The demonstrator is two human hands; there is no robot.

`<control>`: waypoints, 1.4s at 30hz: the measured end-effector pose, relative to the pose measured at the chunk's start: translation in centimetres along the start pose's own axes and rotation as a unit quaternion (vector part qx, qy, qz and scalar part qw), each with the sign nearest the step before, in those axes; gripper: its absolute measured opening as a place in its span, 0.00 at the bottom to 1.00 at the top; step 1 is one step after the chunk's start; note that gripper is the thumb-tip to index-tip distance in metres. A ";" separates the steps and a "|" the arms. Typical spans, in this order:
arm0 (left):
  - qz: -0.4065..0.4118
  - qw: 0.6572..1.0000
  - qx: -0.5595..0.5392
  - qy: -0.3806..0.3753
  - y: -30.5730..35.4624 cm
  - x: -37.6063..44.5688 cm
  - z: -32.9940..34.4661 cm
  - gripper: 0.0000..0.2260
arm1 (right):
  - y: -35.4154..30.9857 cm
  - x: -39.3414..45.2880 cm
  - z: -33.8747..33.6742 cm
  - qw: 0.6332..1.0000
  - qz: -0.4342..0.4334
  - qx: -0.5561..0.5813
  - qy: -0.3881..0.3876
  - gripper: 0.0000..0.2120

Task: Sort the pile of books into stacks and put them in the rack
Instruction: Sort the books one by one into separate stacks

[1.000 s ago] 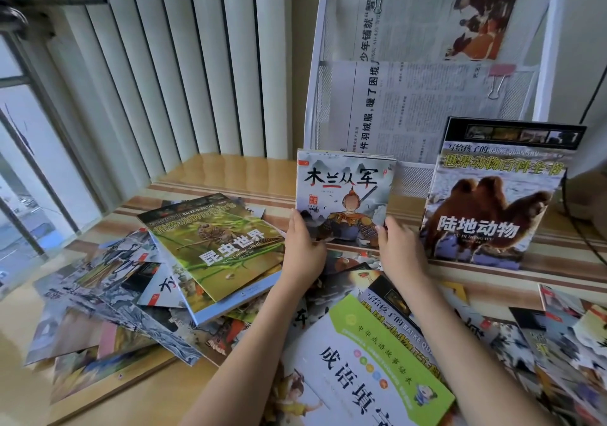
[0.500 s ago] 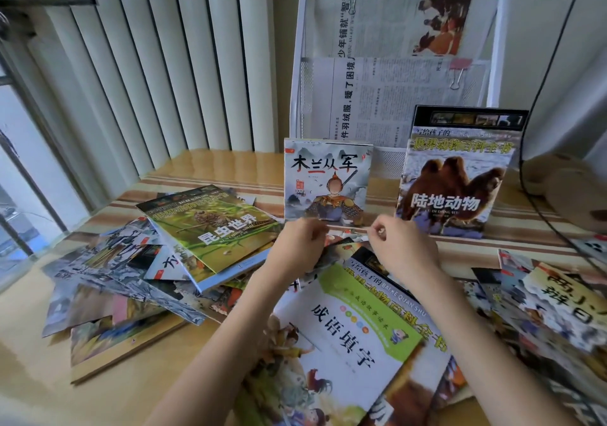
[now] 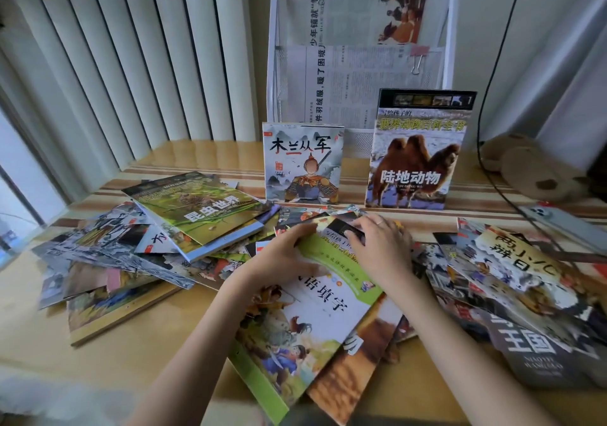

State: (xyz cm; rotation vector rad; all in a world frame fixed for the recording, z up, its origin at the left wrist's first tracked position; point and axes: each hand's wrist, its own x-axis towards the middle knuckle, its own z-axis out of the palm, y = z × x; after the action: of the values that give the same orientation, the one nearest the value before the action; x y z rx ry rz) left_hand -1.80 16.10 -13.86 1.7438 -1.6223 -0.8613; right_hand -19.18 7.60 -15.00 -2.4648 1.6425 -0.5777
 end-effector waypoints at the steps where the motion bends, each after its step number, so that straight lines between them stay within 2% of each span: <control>1: -0.006 1.000 -0.011 0.003 -0.2 0.0 0.0 0.37 | 0.4 -0.3 -0.4 1.000 0.010 -0.010 0.004 0.16; 4: -0.018 0.999 -0.027 0.040 -0.3 0.3 0.3 0.34 | 1.9 -1.4 -1.7 0.999 0.047 -0.012 -0.024 0.19; 8: -0.016 0.995 0.053 0.078 0.4 0.5 0.7 0.29 | 3.5 -2.1 -2.0 0.993 0.099 -0.015 -0.064 0.29; 10: -0.001 0.995 0.043 0.089 0.5 0.5 0.7 0.28 | 4.0 -2.2 -1.8 0.992 0.110 0.013 -0.053 0.32; 11: 0.001 0.995 0.034 0.098 0.5 0.4 0.7 0.28 | 4.0 -2.2 -1.8 0.993 0.107 0.034 -0.027 0.30; 15: -0.021 0.990 0.048 0.132 0.4 0.6 1.0 0.26 | 2.9 -1.8 -2.6 0.982 0.059 0.159 0.079 0.12; 18: -0.035 0.984 0.076 0.157 -0.2 1.1 0.8 0.23 | 3.4 -1.3 -3.4 0.960 0.043 0.239 0.136 0.10; 20: -0.049 0.981 0.083 0.170 -0.9 1.5 0.6 0.22 | 4.9 -1.0 -3.5 0.919 0.110 0.338 0.171 0.09; 21: -0.052 0.980 0.089 0.171 -1.1 1.6 0.6 0.21 | 5.5 -1.0 -3.6 0.870 0.170 0.427 0.178 0.10; 23: -0.045 0.977 0.117 0.172 -1.3 1.8 0.8 0.20 | 5.8 -1.3 -3.6 0.745 0.264 0.590 0.162 0.15; 24: -0.041 0.976 0.128 0.174 -1.5 1.9 0.9 0.19 | 5.4 -1.7 -3.5 0.713 0.286 0.627 0.125 0.18; 25: -0.040 0.975 0.131 0.177 -1.6 2.0 1.0 0.19 | 5.1 -2.1 -3.4 0.711 0.289 0.638 0.070 0.20; 26: -0.044 0.974 0.128 0.181 -1.6 2.1 1.1 0.19 | 4.5 -2.7 -3.5 0.726 0.272 0.632 0.011 0.20; 27: -0.047 0.974 0.122 0.185 -1.6 2.1 1.1 0.19 | 4.2 -3.2 -3.4 0.757 0.239 0.607 -0.034 0.18; 29: -0.052 0.974 0.118 0.188 -1.6 2.2 1.0 0.18 | 4.1 -3.5 -3.3 0.814 0.187 0.548 -0.053 0.10; 30: -0.054 0.974 0.119 0.188 -1.5 2.1 1.0 0.18 | 4.3 -3.5 -3.5 0.825 0.181 0.535 -0.033 0.09; 33: -0.049 0.970 0.131 0.198 -1.6 2.1 1.1 0.17 | 6.6 -2.7 -4.7 0.816 0.211 0.532 0.081 0.09; 35: -0.053 0.965 0.157 0.205 -1.6 2.1 1.5 0.17 | 8.7 -2.0 -5.5 0.811 0.210 0.533 0.120 0.10; 38: -0.064 0.951 0.229 0.198 -1.0 2.2 2.0 0.17 | 10.9 -1.4 -6.5 0.808 0.223 0.540 0.079 0.13; 42: -0.035 0.935 0.297 0.190 -0.1 2.4 3.1 0.22 | 13.4 -0.7 -7.9 0.812 0.275 0.512 0.043 0.27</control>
State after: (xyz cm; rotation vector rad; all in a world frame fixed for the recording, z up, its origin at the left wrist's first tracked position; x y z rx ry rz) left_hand -4.04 13.71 -15.98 2.2101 -1.6535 -0.0213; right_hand -33.93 3.68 -12.01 -1.1453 1.3806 -1.0943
